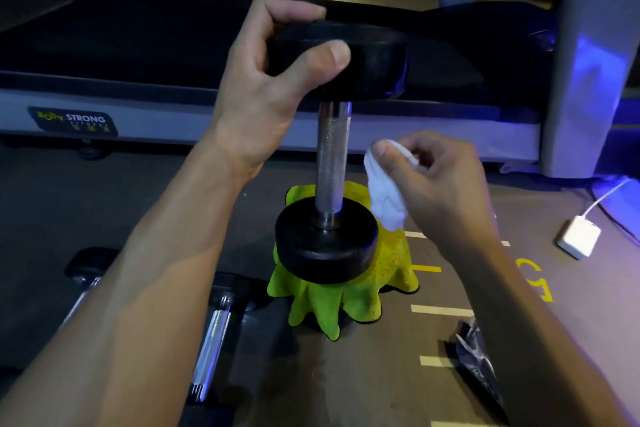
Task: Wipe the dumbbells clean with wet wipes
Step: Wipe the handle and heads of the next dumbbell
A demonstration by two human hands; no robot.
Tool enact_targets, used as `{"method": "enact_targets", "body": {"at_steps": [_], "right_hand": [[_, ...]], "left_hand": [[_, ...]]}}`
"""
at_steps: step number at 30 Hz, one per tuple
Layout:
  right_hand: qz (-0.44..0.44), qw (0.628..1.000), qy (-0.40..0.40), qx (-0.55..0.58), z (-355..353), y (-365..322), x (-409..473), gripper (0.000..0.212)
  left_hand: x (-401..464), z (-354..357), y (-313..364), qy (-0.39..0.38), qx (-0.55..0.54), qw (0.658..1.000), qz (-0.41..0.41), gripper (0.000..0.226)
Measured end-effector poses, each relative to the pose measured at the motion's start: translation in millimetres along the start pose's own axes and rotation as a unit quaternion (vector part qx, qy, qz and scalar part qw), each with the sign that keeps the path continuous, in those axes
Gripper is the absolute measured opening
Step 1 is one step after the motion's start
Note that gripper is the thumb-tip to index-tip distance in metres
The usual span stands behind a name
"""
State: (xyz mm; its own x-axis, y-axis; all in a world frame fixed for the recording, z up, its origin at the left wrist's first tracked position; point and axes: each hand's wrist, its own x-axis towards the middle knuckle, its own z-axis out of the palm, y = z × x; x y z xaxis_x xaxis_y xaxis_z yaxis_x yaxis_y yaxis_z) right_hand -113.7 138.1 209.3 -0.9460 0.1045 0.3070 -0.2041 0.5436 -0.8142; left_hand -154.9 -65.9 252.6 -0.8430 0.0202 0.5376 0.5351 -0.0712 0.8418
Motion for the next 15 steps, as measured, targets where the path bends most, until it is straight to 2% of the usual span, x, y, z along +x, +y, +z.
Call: {"method": "enact_targets", "body": {"at_steps": [3,6,11,15], "right_hand": [[0.029,0.999,0.008,-0.041,3.4,-8.9,11.9,0.051],[0.064,0.995,0.05,-0.058,12.4,-7.5,28.5,0.058],[0.101,0.984,0.102,0.105,28.8,-3.3,30.9,0.054],[0.084,0.974,0.024,0.211,37.2,-18.6,-5.4,0.046]], "left_hand": [[0.8,-0.7,-2.9,0.001,0.018,1.0,0.007,0.037],[0.2,-0.4,-2.6,-0.005,0.02,1.0,0.007,0.038],[1.5,1.9,-2.6,-0.009,0.024,1.0,0.012,0.041],[3.2,4.0,-2.7,-0.003,0.021,1.0,0.002,0.039]]}}
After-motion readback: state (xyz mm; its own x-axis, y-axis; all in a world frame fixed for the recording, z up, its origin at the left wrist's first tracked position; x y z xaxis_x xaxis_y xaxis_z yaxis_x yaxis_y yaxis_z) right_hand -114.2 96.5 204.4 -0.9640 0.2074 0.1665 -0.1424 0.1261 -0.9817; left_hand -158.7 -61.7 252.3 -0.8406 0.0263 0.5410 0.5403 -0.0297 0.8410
